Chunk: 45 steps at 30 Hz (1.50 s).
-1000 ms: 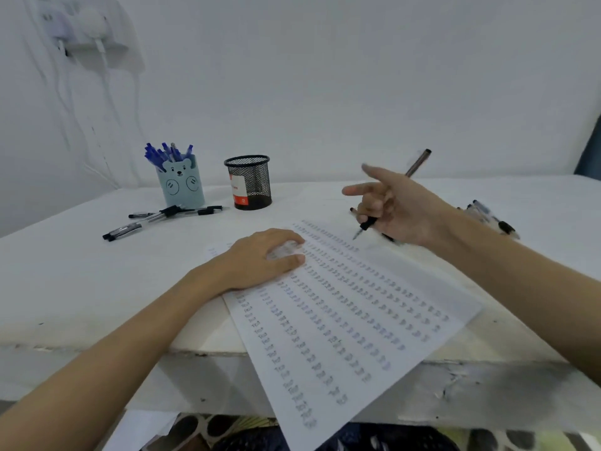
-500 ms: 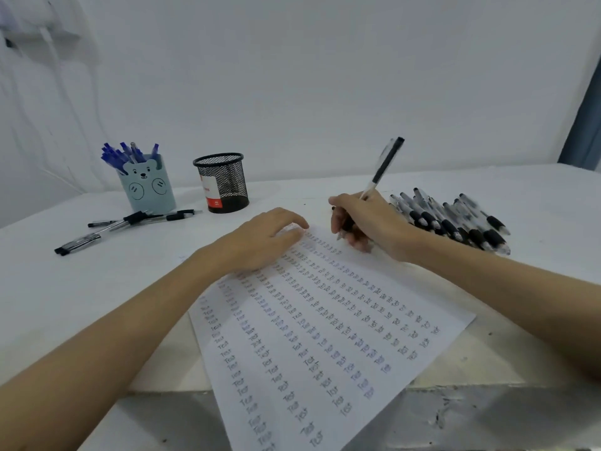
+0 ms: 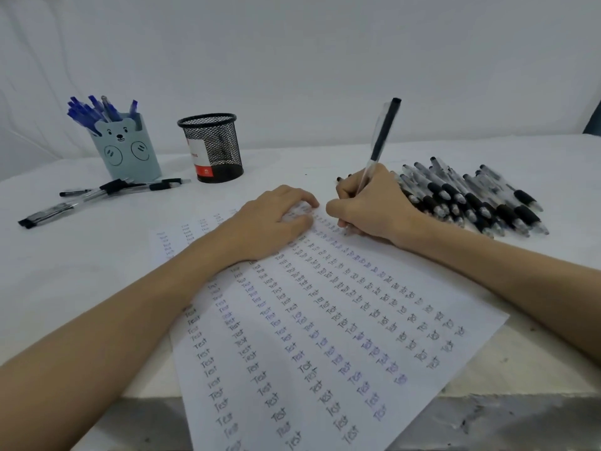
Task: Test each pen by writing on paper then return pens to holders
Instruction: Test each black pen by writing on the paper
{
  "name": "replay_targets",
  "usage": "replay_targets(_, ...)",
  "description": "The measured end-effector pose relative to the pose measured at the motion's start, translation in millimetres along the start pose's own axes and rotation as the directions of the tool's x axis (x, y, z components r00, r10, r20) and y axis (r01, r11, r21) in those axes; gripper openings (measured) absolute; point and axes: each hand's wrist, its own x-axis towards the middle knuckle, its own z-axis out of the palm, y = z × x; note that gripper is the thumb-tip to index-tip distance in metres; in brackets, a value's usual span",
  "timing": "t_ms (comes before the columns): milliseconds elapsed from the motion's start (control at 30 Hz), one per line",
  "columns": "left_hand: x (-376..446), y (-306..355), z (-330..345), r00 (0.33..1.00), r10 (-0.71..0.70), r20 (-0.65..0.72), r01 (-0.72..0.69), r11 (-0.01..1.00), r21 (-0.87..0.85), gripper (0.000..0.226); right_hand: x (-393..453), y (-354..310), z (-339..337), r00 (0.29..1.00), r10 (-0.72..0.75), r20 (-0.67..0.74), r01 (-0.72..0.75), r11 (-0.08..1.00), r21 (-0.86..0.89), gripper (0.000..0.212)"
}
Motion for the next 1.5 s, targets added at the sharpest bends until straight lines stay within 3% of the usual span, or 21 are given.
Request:
replay_targets(400,-0.3,-0.4,-0.5,1.000,-0.011,0.011,0.011,1.000,0.001,0.029,1.1,-0.3,2.2,1.000,0.007,-0.022,-0.007,1.000,-0.014,0.047)
replay_targets(767,-0.7,-0.2,-1.0,1.000,-0.020,0.020,0.020,1.000,0.001,0.036,0.5,-2.1,3.1,1.000,-0.013,-0.014,0.012,1.000,-0.017,0.047)
replay_targets(1400,-0.7,-0.2,-1.4,1.000,-0.008,0.007,0.007,1.000,0.011,0.029,0.0,-2.5,2.2,0.999,0.037,-0.032,-0.037,0.999,-0.024,0.049)
replay_targets(1500,-0.6,-0.4,-1.2,1.000,-0.018,0.014,0.018,1.000,0.006,0.038,-0.1,-2.3,2.9,0.999,0.038,-0.030,-0.039,0.999,-0.032,0.050)
